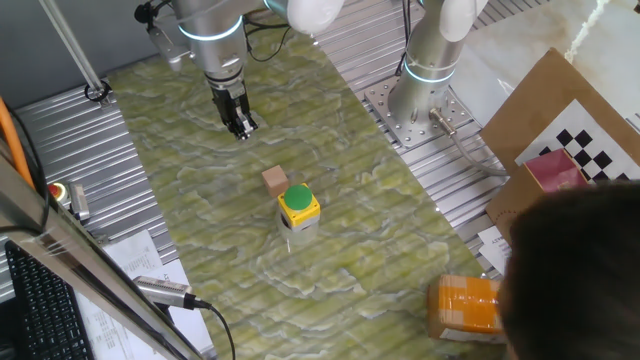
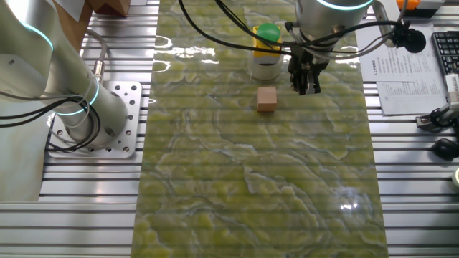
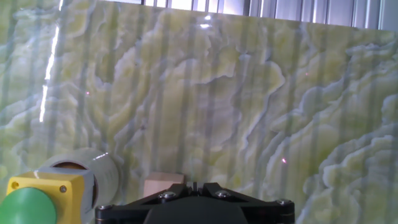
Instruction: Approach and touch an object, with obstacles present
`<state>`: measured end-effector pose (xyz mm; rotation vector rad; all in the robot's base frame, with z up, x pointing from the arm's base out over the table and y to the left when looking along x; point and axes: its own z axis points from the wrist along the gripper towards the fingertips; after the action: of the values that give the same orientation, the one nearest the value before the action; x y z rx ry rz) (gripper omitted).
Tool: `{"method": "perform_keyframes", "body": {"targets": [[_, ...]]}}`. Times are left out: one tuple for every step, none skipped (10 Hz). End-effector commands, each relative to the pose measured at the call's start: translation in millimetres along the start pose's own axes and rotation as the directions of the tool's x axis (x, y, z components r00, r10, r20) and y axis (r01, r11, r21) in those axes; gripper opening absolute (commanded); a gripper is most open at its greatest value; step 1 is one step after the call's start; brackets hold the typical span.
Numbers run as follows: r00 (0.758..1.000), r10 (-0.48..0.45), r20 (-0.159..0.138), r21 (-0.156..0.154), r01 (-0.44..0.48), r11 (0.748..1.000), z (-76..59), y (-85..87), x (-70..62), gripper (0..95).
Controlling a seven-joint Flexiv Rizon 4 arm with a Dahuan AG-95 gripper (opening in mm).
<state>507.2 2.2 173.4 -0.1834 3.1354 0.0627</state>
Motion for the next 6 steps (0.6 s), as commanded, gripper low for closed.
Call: {"method": "perform_keyframes", "body": {"targets": [[1.0,0.0,0.0,0.0,0.0,1.0,0.1,0.2,0.1,0.0],[1.0,-0.002,0.0,0.001,0.002,1.0,0.0,0.2,0.1,0.0],[1.0,-0.002,-0.001,0.003,0.002,1.0,0.1,0.2,0.1,0.0],[1.0,-0.006,-0.003,0.005,0.006,1.0,-0.1,0.3,0.2,0.0],[1.0,-0.007,-0.004,0.005,0.007,1.0,-0.1,0.4,0.1,0.0],[1.0,-0.007,-0.004,0.006,0.007,1.0,0.0,0.5,0.1,0.0]]}}
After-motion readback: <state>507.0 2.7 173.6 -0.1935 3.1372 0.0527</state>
